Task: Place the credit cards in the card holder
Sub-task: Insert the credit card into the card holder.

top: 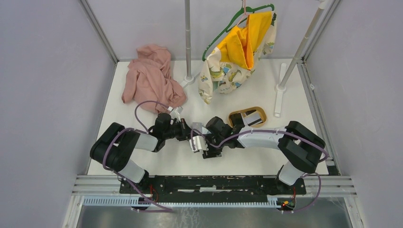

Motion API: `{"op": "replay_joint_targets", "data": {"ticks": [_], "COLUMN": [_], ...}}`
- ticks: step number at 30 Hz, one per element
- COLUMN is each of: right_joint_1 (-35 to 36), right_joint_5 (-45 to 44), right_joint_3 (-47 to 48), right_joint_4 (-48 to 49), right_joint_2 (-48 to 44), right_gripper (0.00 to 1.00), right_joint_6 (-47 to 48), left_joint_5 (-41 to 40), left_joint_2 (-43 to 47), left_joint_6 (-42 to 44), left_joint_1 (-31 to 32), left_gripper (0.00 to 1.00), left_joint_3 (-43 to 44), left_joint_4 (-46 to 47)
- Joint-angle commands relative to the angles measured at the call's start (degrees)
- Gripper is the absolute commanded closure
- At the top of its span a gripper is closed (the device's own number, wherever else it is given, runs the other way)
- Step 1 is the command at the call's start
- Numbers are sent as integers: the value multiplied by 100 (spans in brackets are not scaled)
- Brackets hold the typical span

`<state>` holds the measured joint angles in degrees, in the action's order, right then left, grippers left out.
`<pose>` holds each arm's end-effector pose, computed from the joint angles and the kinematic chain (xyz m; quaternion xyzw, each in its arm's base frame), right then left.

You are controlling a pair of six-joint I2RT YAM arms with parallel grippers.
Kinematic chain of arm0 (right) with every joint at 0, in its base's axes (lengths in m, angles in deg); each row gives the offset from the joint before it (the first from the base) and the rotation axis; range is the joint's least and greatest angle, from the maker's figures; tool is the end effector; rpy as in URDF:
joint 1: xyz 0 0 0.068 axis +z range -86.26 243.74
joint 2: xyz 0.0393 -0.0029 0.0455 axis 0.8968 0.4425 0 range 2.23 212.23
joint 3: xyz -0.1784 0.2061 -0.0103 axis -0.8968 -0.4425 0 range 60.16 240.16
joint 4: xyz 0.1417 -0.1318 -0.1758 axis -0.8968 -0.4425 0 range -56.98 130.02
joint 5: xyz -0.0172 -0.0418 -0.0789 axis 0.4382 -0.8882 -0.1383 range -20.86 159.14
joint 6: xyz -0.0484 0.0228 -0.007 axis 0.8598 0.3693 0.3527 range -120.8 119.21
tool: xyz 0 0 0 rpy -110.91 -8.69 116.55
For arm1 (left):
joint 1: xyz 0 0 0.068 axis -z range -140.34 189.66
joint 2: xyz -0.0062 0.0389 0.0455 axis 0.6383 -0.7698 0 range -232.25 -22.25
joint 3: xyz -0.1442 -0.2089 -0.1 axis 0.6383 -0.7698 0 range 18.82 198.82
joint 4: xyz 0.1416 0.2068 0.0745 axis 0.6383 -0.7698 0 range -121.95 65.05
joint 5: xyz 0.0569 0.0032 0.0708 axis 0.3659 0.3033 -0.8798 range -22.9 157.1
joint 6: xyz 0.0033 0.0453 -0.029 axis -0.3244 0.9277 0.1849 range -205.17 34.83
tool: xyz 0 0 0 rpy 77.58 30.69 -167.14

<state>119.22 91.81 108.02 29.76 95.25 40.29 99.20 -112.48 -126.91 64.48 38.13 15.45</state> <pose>0.1642 0.2631 0.1576 -0.7377 0.5794 0.2228 0.2656 0.2168 -0.1210 0.1127 0.0128 0.8455 -0.4623 0.2668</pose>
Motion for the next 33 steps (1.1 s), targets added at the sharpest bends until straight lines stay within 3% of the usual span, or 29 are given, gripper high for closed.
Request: {"op": "replay_joint_targets", "data": {"ticks": [1,12,17,26,31,33], "right_joint_1": [153,-9,-340,-643,-1272,-1531], "right_joint_5": [-1282,-1956,-1802,-81,1193,1712], "right_joint_3": [155,-472,-462,-14,257,321], "right_joint_4": [-107,-210,-300,-832,-158,275], "right_joint_2": [109,-312,-460,-949,-1163,-979], "right_gripper": [35,50,55,37,24,23], "right_joint_6": [121,618,712,744,-351,-1116], "left_joint_5": [-292,-290,-450,-948,-762,-619], "left_joint_2": [372,574,675,1414,1219,1025], "left_joint_6": [614,556,286,-253,-517,-634], "left_joint_1": [-29,369,590,605,610,604], "left_gripper": [98,98,98,98,98,98], "left_joint_3": [165,132,39,-284,-534,-705], "left_joint_4": [-568,-865,-799,-689,220,866]}}
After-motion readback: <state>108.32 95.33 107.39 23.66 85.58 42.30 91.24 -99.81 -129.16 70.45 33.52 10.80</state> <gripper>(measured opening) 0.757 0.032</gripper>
